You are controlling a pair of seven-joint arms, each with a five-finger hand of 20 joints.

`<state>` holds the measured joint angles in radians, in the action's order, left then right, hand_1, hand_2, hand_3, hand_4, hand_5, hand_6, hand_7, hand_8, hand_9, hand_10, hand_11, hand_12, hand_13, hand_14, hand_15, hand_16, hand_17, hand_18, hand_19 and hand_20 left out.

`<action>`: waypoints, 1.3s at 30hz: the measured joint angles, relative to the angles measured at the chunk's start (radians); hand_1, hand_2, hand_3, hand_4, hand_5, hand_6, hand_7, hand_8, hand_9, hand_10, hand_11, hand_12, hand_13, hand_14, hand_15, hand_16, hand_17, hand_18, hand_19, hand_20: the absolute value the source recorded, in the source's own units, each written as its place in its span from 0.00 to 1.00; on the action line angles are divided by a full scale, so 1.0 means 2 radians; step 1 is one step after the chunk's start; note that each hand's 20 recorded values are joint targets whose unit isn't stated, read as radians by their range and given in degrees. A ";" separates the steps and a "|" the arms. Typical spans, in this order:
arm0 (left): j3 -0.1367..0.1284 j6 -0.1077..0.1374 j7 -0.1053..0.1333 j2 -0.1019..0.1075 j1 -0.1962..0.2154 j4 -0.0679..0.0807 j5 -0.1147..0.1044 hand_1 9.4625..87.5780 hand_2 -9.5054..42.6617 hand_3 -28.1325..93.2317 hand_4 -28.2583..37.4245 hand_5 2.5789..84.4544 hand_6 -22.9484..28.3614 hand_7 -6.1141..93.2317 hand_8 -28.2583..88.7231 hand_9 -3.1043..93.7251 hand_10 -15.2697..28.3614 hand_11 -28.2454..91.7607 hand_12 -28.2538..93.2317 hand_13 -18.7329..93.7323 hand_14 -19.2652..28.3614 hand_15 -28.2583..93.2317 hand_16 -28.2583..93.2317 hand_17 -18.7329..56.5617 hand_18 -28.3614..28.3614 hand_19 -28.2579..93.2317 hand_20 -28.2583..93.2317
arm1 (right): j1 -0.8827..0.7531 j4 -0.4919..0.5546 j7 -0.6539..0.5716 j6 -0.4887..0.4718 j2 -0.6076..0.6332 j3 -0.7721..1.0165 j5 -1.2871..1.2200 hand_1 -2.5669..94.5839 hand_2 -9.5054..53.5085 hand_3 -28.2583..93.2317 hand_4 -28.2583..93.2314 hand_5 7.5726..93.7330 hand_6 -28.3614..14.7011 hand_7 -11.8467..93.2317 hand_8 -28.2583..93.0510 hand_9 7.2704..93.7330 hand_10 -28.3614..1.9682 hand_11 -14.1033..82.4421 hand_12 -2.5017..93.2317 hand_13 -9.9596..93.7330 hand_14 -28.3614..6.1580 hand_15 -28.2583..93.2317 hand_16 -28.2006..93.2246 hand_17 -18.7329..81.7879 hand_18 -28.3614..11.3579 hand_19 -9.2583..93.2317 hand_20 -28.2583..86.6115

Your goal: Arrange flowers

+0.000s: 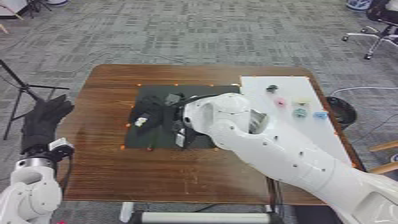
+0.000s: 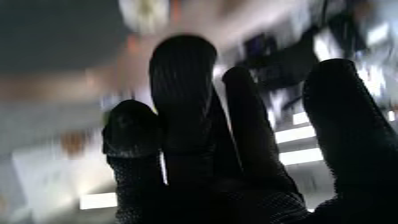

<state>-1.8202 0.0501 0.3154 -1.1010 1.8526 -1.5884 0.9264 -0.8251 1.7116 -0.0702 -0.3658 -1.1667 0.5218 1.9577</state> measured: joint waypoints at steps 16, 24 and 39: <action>-0.004 -0.001 -0.001 -0.003 -0.001 0.000 0.003 0.18 0.38 0.81 0.00 0.60 0.51 0.21 0.18 0.55 0.69 0.41 0.34 0.52 0.78 0.40 0.24 0.31 0.71 0.33 0.37 | -0.162 0.124 -0.025 0.163 0.212 0.283 0.051 0.31 0.00 0.74 0.09 0.51 0.56 0.22 0.19 0.51 0.48 0.22 0.21 0.68 0.40 0.49 0.48 0.45 0.15 0.66 0.67; -0.006 -0.001 -0.002 -0.006 -0.001 0.000 0.005 0.19 0.37 0.81 0.00 0.60 0.51 0.21 0.18 0.55 0.69 0.41 0.35 0.52 0.78 0.41 0.24 0.31 0.71 0.33 0.37 | -0.273 0.071 -0.059 0.121 0.261 0.397 0.056 0.38 0.00 0.76 0.10 0.54 0.61 0.25 0.17 0.55 0.48 0.24 0.21 0.71 0.44 0.54 0.49 0.46 0.17 0.70 0.70; -0.011 -0.005 -0.012 -0.015 -0.003 -0.003 0.020 0.19 0.36 0.81 0.00 0.60 0.51 0.21 0.18 0.55 0.68 0.41 0.35 0.52 0.78 0.41 0.24 0.31 0.71 0.33 0.37 | -0.333 0.015 -0.080 0.131 0.242 0.404 0.109 0.41 0.00 0.77 0.08 0.58 0.63 0.28 0.16 0.59 0.49 0.28 0.22 0.73 0.46 0.58 0.48 0.48 0.18 0.73 0.71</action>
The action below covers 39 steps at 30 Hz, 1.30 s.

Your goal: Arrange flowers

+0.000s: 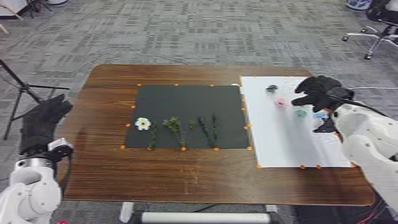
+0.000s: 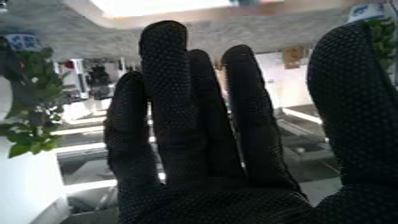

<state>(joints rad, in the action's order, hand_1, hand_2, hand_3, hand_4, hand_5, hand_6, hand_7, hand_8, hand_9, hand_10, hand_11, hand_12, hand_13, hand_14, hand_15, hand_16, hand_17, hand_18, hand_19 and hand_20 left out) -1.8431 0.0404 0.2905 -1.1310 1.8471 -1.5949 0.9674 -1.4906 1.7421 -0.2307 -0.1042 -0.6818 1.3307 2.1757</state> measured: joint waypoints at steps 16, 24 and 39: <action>0.014 0.029 -0.021 -0.004 0.091 -0.118 0.012 0.20 0.35 0.81 0.00 0.61 0.50 0.21 0.18 0.55 0.69 0.41 0.35 0.52 0.78 0.41 0.24 0.31 0.71 0.33 0.37 | -0.036 -0.029 0.002 -0.024 -0.018 0.018 0.027 0.44 0.00 0.79 0.08 0.58 0.64 0.29 0.16 0.63 0.49 0.30 0.22 0.74 0.50 0.60 0.49 0.49 0.18 0.74 0.72; 0.013 0.029 -0.021 -0.003 0.088 -0.119 0.015 0.19 0.35 0.81 0.00 0.61 0.51 0.21 0.18 0.55 0.69 0.41 0.35 0.52 0.78 0.41 0.24 0.31 0.71 0.33 0.37 | -0.025 -0.049 -0.003 0.009 -0.024 -0.018 0.043 0.55 0.00 0.74 0.07 0.63 0.68 0.32 0.23 0.75 0.53 0.33 0.25 0.80 0.57 0.64 0.50 0.53 0.19 0.80 0.74; -0.007 0.026 -0.020 -0.001 0.084 -0.124 0.022 0.18 0.35 0.81 0.00 0.61 0.50 0.21 0.18 0.55 0.69 0.40 0.35 0.52 0.79 0.41 0.24 0.31 0.71 0.32 0.37 | 0.016 -0.029 -0.004 0.173 0.008 -0.109 0.015 0.65 0.00 0.70 0.09 0.80 0.69 0.33 0.29 0.93 0.59 0.24 0.39 0.88 0.67 0.68 0.53 0.60 0.19 0.87 0.76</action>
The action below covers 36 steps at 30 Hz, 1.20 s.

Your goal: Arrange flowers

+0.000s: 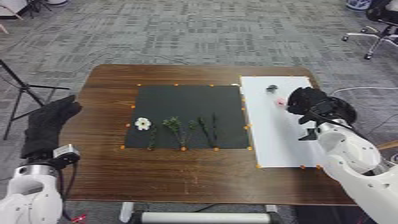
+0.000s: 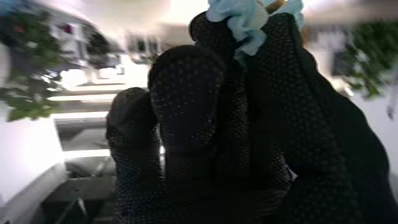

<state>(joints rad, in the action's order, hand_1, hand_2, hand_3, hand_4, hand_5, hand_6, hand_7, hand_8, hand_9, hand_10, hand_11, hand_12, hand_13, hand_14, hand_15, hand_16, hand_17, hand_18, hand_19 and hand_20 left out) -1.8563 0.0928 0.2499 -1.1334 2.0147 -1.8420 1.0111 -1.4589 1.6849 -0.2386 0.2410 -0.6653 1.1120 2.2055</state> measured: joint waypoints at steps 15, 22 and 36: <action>-0.027 0.021 0.001 0.010 0.002 0.012 -0.006 0.13 0.67 0.79 0.00 0.64 0.49 0.20 0.18 0.57 0.69 0.40 0.35 0.53 0.79 0.41 0.24 0.32 0.71 0.33 0.37 | 0.304 -0.011 0.053 -0.090 -0.069 -0.250 -0.063 0.65 0.00 0.70 0.10 0.81 0.70 0.33 0.29 0.92 0.58 0.24 0.38 0.88 0.67 0.68 0.53 0.60 0.20 0.88 0.76; -0.014 0.027 -0.001 0.011 0.001 0.013 -0.009 0.12 0.70 0.79 0.00 0.64 0.49 0.21 0.19 0.58 0.69 0.41 0.36 0.53 0.79 0.41 0.24 0.32 0.71 0.33 0.37 | 0.338 -0.061 0.067 -0.123 -0.185 -0.273 -0.036 0.64 0.00 0.71 0.10 0.81 0.70 0.34 0.28 0.92 0.59 0.24 0.38 0.87 0.67 0.68 0.53 0.59 0.21 0.88 0.76; 0.017 0.022 -0.016 0.016 -0.015 0.008 -0.007 0.11 0.64 0.80 0.00 0.66 0.48 0.21 0.21 0.58 0.69 0.40 0.39 0.52 0.79 0.42 0.24 0.32 0.70 0.32 0.37 | 0.299 -0.113 0.117 -0.194 -0.336 -0.279 0.064 0.63 0.00 0.71 0.09 0.81 0.68 0.34 0.27 0.91 0.57 0.25 0.37 0.86 0.67 0.69 0.54 0.59 0.22 0.88 0.76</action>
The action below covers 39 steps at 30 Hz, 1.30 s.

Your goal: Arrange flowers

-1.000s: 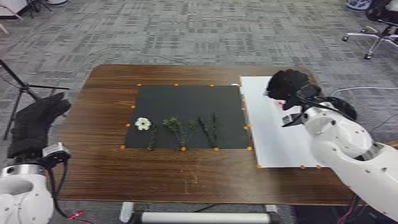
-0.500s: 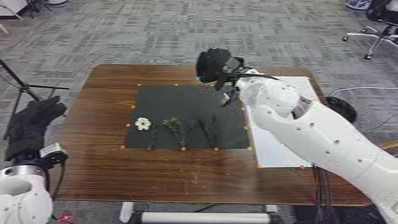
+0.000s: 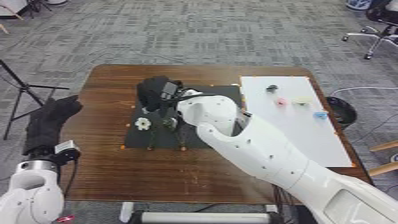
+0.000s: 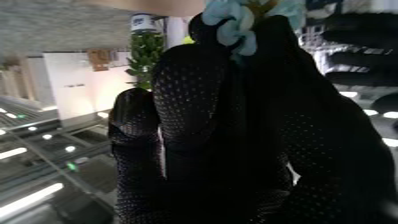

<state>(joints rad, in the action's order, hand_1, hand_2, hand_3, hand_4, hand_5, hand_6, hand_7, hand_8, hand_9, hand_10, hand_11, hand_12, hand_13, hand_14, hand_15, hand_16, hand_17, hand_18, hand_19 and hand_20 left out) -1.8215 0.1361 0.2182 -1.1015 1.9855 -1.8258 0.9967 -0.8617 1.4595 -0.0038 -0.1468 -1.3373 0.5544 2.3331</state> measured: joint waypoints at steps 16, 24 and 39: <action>0.022 -0.002 -0.003 0.001 -0.009 -0.002 0.001 0.12 0.64 0.78 0.00 0.65 0.49 0.20 0.19 0.60 0.70 0.39 0.38 0.53 0.81 0.42 0.24 0.32 0.71 0.33 0.37 | -0.036 -0.054 -0.006 -0.014 -0.037 0.040 0.049 0.62 0.02 0.71 0.08 0.80 0.74 0.30 0.25 0.88 0.66 0.20 0.23 0.88 0.67 0.67 0.52 0.60 0.22 0.89 0.74; 0.028 -0.002 -0.003 0.003 -0.020 -0.002 0.001 0.12 0.64 0.78 0.00 0.65 0.50 0.20 0.19 0.59 0.70 0.39 0.37 0.53 0.80 0.42 0.24 0.32 0.71 0.33 0.37 | -0.049 -0.059 -0.017 0.007 -0.040 0.028 0.048 0.61 0.14 0.65 0.09 0.75 0.73 0.27 0.23 0.78 0.67 0.24 0.13 0.90 0.68 0.65 0.53 0.61 0.23 0.90 0.73; 0.026 -0.004 -0.002 0.002 -0.018 -0.003 0.001 0.12 0.63 0.78 0.00 0.62 0.55 0.17 0.18 0.56 0.72 0.40 0.34 0.52 0.80 0.41 0.23 0.31 0.71 0.34 0.37 | -0.052 -0.057 -0.034 -0.044 -0.045 0.036 0.031 0.46 0.25 0.72 0.09 0.51 0.64 0.23 0.15 0.54 0.65 0.22 0.09 0.87 0.65 0.63 0.50 0.59 0.23 0.88 0.71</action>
<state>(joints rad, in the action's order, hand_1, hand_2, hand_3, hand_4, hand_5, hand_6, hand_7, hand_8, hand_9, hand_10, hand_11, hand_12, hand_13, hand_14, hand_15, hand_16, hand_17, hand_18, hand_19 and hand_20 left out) -1.7689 0.1288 0.2149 -1.0983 1.9488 -1.8311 0.9985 -0.9652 1.3457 -0.0727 -0.2339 -1.4276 0.6270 2.3956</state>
